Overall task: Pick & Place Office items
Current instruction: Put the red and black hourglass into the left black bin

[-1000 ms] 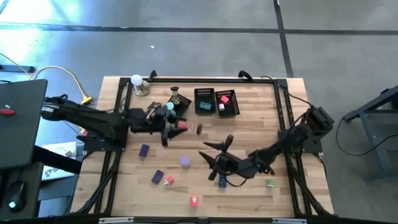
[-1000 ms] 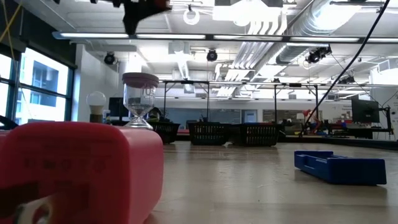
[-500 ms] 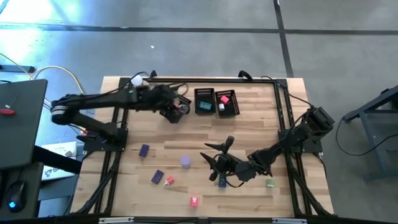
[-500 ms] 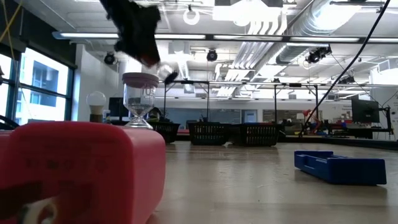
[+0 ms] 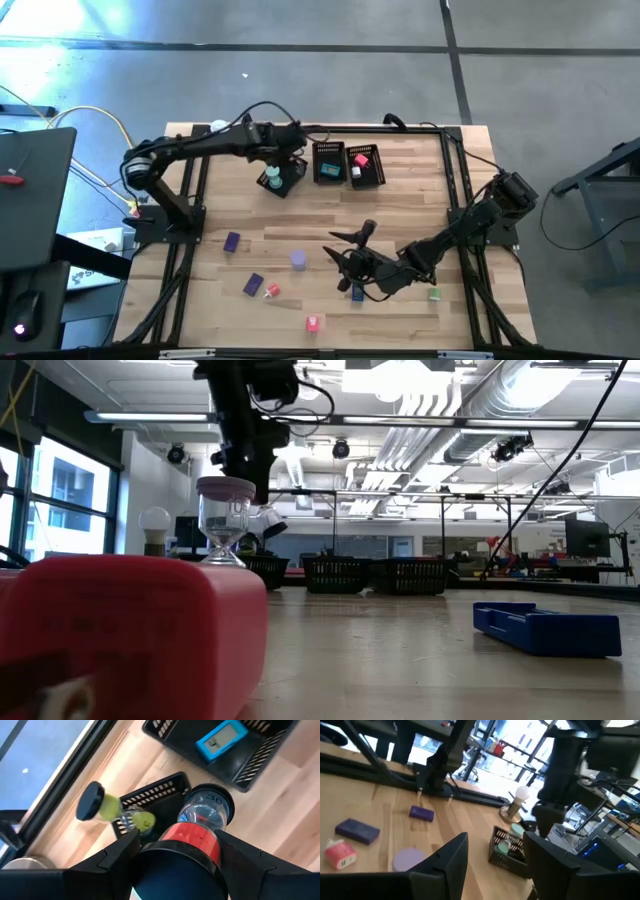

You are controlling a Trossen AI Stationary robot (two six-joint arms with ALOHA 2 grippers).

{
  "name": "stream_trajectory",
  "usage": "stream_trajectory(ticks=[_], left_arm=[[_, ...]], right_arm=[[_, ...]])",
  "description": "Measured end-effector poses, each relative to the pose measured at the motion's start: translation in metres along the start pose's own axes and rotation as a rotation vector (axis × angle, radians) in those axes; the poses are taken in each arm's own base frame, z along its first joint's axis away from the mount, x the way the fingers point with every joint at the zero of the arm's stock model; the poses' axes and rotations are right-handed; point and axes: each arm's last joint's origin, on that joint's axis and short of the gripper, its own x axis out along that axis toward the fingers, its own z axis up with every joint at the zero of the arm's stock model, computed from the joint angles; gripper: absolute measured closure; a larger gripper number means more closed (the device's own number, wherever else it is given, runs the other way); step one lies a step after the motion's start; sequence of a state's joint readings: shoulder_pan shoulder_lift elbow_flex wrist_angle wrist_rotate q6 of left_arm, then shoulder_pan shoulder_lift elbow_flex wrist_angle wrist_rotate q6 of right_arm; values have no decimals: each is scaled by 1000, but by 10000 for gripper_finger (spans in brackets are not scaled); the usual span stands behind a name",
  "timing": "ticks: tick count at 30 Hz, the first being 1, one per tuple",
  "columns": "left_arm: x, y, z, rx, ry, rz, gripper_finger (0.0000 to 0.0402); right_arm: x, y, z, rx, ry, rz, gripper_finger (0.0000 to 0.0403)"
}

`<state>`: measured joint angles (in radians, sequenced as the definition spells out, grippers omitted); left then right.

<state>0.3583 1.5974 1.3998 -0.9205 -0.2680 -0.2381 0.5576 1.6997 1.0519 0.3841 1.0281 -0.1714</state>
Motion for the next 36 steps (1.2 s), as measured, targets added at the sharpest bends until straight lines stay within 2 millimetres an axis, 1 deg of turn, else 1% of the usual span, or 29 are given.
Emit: stream_trajectory(ticks=[5, 11, 14, 19, 28, 36], left_arm=[[7, 9, 13, -18, 56, 31, 173], [27, 13, 13, -16, 153, 63, 172], [36, 11, 12, -8, 185, 70, 172], [47, 7, 12, -1, 208, 82, 172], [59, 1, 11, 0, 224, 114, 172], [80, -6, 7, 23, 282, 126, 172]], right_arm=[[1, 1, -3, 8, 13, 38, 225], [1, 1, -3, 8, 13, 42, 225], [1, 1, -3, 10, 13, 47, 225], [1, 2, -3, 19, 9, 74, 225], [1, 2, -3, 17, 8, 90, 225], [1, 3, -3, 16, 9, 92, 225]])
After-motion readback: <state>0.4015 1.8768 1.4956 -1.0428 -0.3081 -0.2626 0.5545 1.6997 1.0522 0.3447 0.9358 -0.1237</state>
